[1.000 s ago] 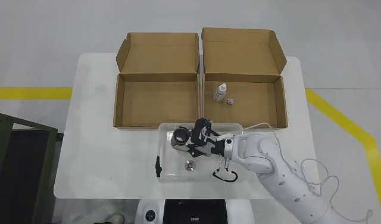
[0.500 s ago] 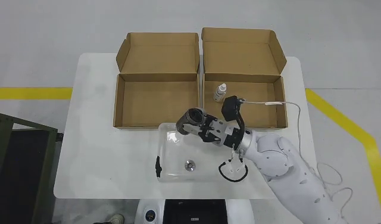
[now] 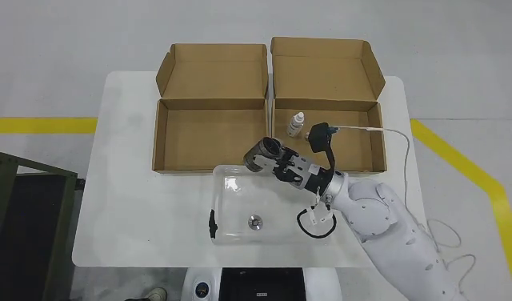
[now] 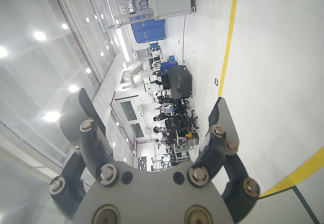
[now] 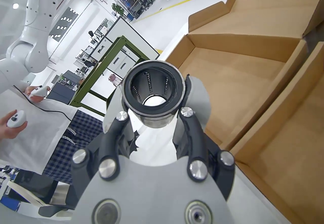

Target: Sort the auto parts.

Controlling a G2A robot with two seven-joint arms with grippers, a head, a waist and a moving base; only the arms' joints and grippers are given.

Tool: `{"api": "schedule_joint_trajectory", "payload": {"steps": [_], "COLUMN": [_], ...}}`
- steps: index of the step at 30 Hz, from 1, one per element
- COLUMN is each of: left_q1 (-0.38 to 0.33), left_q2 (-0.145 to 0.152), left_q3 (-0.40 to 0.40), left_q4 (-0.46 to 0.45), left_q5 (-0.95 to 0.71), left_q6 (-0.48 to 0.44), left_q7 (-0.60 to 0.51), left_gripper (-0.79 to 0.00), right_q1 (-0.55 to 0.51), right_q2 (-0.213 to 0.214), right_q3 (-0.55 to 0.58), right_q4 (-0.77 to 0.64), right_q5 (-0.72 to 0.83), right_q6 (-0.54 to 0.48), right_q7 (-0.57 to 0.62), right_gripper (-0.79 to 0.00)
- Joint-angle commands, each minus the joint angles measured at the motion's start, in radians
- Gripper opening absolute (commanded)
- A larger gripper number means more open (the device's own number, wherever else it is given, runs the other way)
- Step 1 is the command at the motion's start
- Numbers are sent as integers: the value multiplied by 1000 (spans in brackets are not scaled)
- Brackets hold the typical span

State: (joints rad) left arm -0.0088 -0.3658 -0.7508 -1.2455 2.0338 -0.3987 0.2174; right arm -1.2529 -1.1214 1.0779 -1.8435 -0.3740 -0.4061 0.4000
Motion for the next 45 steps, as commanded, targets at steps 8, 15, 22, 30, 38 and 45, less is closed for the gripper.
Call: {"api": "schedule_joint_trajectory", "payload": {"steps": [8,15,22,30,38,45], "left_q1": [0,0,0,0,0,0], "left_q2": [0,0,0,0,0,0], "left_q3": [0,0,0,0,0,0], "left_q4": [0,0,0,0,0,0], "left_q5": [0,0,0,0,0,0], "left_q6": [0,0,0,0,0,0], "left_q7": [0,0,0,0,0,0], "left_gripper": [0,0,0,0,0,0], "right_q1": [0,0,-1,85,197,284], "right_q2": [0,0,-1,-20,-51,-80], "right_q3": [0,0,-3,-56,-132,-205], "right_q4": [0,0,1,86,182,259], "right_q5": [0,0,-4,-71,-177,-263], "right_q6": [0,0,2,15,55,67], "right_q7": [0,0,-2,-20,-76,-98], "right_gripper": [-785,-785,-785,-785,-785,-785]}}
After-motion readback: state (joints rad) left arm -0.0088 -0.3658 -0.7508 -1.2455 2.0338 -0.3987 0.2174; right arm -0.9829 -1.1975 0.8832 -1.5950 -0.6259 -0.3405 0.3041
